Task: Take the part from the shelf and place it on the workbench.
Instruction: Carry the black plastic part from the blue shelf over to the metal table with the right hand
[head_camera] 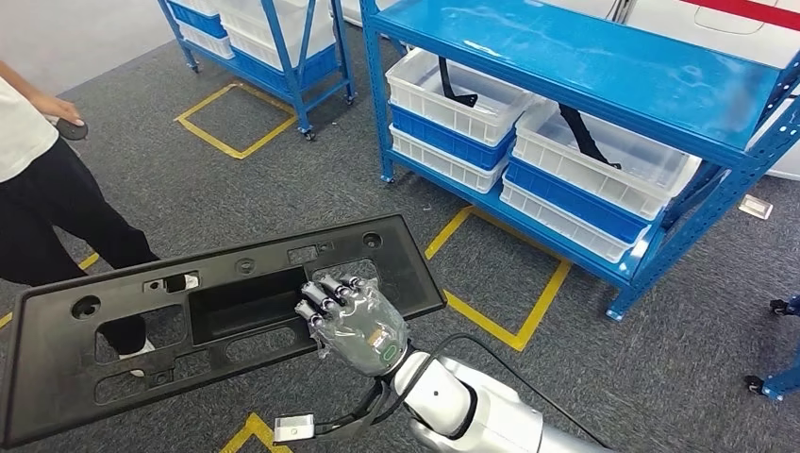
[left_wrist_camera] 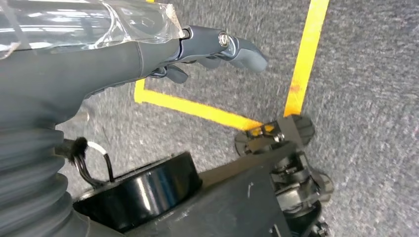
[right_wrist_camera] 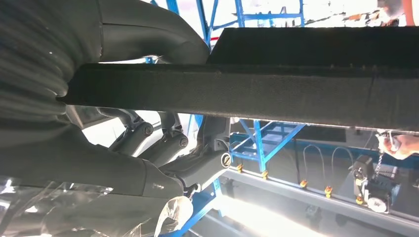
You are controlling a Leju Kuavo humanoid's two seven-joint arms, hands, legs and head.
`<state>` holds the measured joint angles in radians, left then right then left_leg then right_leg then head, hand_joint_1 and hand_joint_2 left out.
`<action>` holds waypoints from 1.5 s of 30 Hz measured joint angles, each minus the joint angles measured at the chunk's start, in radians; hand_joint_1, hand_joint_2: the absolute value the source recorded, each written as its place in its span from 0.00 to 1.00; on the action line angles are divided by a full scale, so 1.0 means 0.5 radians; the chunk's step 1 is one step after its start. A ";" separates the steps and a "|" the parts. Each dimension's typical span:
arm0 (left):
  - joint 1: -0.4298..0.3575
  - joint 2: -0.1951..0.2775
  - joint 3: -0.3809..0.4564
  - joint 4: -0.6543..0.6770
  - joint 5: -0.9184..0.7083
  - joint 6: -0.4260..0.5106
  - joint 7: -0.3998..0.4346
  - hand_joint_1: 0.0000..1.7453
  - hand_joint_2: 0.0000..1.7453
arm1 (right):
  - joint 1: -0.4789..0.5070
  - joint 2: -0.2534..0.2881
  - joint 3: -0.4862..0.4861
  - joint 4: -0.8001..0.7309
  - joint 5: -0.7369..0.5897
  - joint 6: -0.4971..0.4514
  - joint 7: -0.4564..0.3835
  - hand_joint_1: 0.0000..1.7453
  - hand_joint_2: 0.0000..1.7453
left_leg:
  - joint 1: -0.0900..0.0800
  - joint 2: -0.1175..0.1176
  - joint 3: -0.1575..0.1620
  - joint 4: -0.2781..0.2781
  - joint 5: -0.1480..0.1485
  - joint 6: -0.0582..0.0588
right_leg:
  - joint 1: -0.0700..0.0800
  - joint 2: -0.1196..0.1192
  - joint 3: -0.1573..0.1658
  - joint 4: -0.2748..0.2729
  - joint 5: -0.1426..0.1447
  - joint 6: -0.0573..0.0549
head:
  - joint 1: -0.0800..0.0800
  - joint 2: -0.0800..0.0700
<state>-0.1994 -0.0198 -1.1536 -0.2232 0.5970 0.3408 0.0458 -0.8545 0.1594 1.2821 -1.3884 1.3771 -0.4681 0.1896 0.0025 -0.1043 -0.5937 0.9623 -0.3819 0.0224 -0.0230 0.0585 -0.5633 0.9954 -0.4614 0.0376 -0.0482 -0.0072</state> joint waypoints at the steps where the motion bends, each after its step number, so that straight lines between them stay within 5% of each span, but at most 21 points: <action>1: 0.005 0.001 0.000 0.000 0.000 0.000 0.000 0.00 1.00 | -0.001 0.001 0.000 0.000 0.000 0.000 0.000 1.00 1.00 | 0.005 -0.014 -0.006 -0.002 0.004 -0.008 | 0.000 -0.020 -0.002 -0.001 0.005 -0.012 | 0.000 0.000; 3: 0.017 0.002 0.000 0.000 0.000 0.002 0.000 0.00 1.00 | -0.005 0.005 0.000 0.000 0.000 0.000 0.000 1.00 1.00 | 0.005 0.026 -0.031 0.040 -0.020 -0.025 | -0.004 -0.056 0.000 -0.006 0.011 -0.033 | -0.003 0.000; 7: 0.011 0.001 0.000 0.000 -0.001 -0.002 0.000 0.00 1.00 | -0.008 0.010 -0.002 0.001 0.000 0.000 0.000 1.00 1.00 | 0.015 0.166 -0.268 0.518 -0.227 -0.064 | -0.004 -0.143 0.003 -0.009 0.006 -0.054 | -0.011 0.000; 9: 0.015 0.000 0.000 0.000 -0.001 -0.004 0.000 0.00 1.00 | -0.005 0.011 -0.001 0.003 0.001 0.001 0.000 1.00 1.00 | 0.020 0.183 -0.315 0.602 -0.228 -0.068 | -0.003 -0.188 0.004 -0.009 0.001 -0.055 | -0.011 0.000; 13: 0.009 0.000 0.000 0.000 -0.003 -0.005 0.000 0.00 1.00 | -0.013 0.016 -0.003 0.003 -0.002 0.005 0.000 1.00 1.00 | -0.002 0.308 -0.061 0.096 -0.012 -0.043 | 0.006 -0.261 0.023 -0.010 -0.019 -0.034 | -0.010 0.000; 15: 0.001 0.000 0.000 0.000 -0.004 -0.006 0.001 0.00 1.00 | -0.016 0.016 -0.005 0.003 -0.006 0.011 0.000 1.00 1.00 | -0.023 0.333 -0.023 0.004 -0.003 -0.028 | 0.014 -0.293 0.032 -0.017 -0.030 -0.015 | -0.010 0.000; 17: 0.004 -0.001 0.000 0.000 -0.003 -0.006 0.001 0.00 1.00 | -0.017 0.016 -0.005 0.003 -0.011 0.017 0.000 1.00 1.00 | -0.022 0.287 -0.020 -0.007 0.003 -0.008 | 0.013 -0.313 0.046 -0.023 -0.042 0.006 | -0.010 0.000; 19: 0.006 -0.003 0.000 0.000 -0.004 -0.006 0.002 0.00 1.00 | -0.017 0.015 -0.005 0.002 -0.015 0.022 0.000 1.00 1.00 | -0.012 0.243 -0.008 -0.021 0.014 0.020 | 0.010 -0.248 0.018 0.061 -0.106 0.017 | -0.008 0.000; 22: -0.002 -0.010 0.000 0.000 -0.005 -0.008 0.003 0.00 1.00 | -0.010 0.007 -0.005 0.000 -0.022 0.030 -0.001 1.00 1.00 | -0.011 0.177 -0.002 -0.024 0.019 0.051 | 0.012 -0.133 -0.180 0.457 -0.280 0.014 | -0.005 0.000; 24: -0.003 -0.014 0.000 0.000 -0.005 -0.011 0.004 0.00 1.00 | -0.002 0.000 -0.005 0.000 -0.025 0.034 -0.002 1.00 1.00 | -0.013 0.121 0.001 -0.024 0.017 0.053 | 0.016 -0.119 -0.271 0.584 -0.276 0.012 | -0.005 0.000; 26: -0.002 -0.015 0.000 0.000 -0.006 -0.012 0.006 0.00 1.00 | 0.000 -0.002 -0.005 -0.001 -0.027 0.037 -0.003 1.00 1.00 | -0.013 0.065 0.009 -0.022 0.013 0.050 | 0.017 -0.098 -0.214 0.393 -0.127 0.003 | -0.005 0.000; 28: -0.004 -0.018 0.000 0.000 -0.008 -0.015 0.008 0.00 1.00 | -0.002 -0.003 -0.005 -0.002 -0.030 0.040 -0.003 1.00 1.00 | -0.014 0.016 0.009 -0.015 0.006 0.040 | 0.010 -0.022 -0.104 0.109 0.015 -0.009 | -0.005 0.000; 30: -0.005 -0.021 0.000 -0.001 -0.012 -0.019 0.013 0.00 1.00 | -0.003 -0.004 -0.005 -0.002 -0.032 0.046 -0.003 1.00 1.00 | -0.012 -0.021 0.001 -0.010 0.001 0.022 | 0.010 0.018 -0.055 -0.011 0.056 -0.018 | -0.005 0.000; 32: 0.000 -0.020 -0.001 -0.001 -0.016 -0.020 0.021 0.00 1.00 | -0.008 -0.002 -0.005 -0.003 -0.033 0.051 -0.003 1.00 1.00 | -0.005 -0.044 -0.007 -0.009 -0.002 0.000 | 0.014 -0.020 -0.046 -0.024 0.059 -0.032 | -0.005 0.000; 34: 0.003 -0.018 -0.001 -0.001 -0.019 -0.020 0.027 0.00 1.00 | -0.015 0.004 -0.006 -0.005 -0.034 0.053 -0.002 1.00 1.00 | -0.006 0.023 -0.045 0.065 -0.046 -0.024 | 0.007 -0.060 -0.036 -0.034 0.062 -0.051 | -0.007 0.000; 36: -0.006 -0.019 -0.001 -0.001 -0.024 -0.020 0.027 0.00 1.00 | -0.018 0.007 -0.006 -0.007 -0.034 0.055 -0.001 1.00 1.00 | -0.001 0.130 -0.161 0.305 -0.158 -0.051 | 0.005 -0.103 -0.026 -0.038 0.057 -0.064 | -0.008 0.000; 38: -0.011 -0.019 -0.001 -0.001 -0.027 -0.021 0.027 0.00 1.00 | -0.016 0.007 -0.006 -0.007 -0.034 0.054 0.000 1.00 1.00 | 0.014 0.173 -0.297 0.568 -0.249 -0.070 | 0.007 -0.151 -0.020 -0.037 0.048 -0.066 | -0.008 0.000; 39: -0.010 -0.019 -0.001 -0.001 -0.028 -0.021 0.027 0.00 1.00 | -0.014 0.007 -0.006 -0.007 -0.033 0.054 0.000 1.00 1.00 | 0.020 0.183 -0.325 0.614 -0.250 -0.075 | 0.007 -0.175 -0.016 -0.037 0.043 -0.065 | -0.008 0.000; 40: -0.009 -0.019 -0.001 -0.001 -0.028 -0.020 0.027 0.00 1.00 | -0.013 0.007 -0.006 -0.007 -0.032 0.054 0.000 1.00 1.00 | 0.024 0.191 -0.309 0.576 -0.216 -0.078 | 0.007 -0.196 -0.011 -0.037 0.038 -0.061 | -0.008 0.000; 43: -0.012 -0.019 -0.001 -0.001 -0.028 -0.018 0.027 0.00 1.00 | -0.016 0.011 -0.006 -0.007 -0.031 0.052 0.001 1.00 1.00 | 0.014 0.289 -0.089 0.149 -0.030 -0.066 | 0.012 -0.255 0.018 -0.037 0.013 -0.039 | -0.008 0.000; 45: -0.018 -0.019 -0.001 -0.001 -0.028 -0.018 0.027 0.00 1.00 | -0.019 0.012 -0.007 -0.007 -0.031 0.051 0.003 1.00 1.00 | -0.006 0.330 -0.013 -0.002 0.009 -0.044 | 0.020 -0.288 0.030 -0.038 -0.002 -0.019 | -0.007 0.000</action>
<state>-0.2084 -0.0296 -1.1540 -0.2235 0.5829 0.3319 0.0595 -0.8637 0.1653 1.2788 -1.3920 1.3619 -0.4427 0.1911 -0.0004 0.0609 -0.6001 0.9611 -0.3774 0.0001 -0.0129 -0.0854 -0.5485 0.9764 -0.4624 0.0283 -0.0519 -0.0072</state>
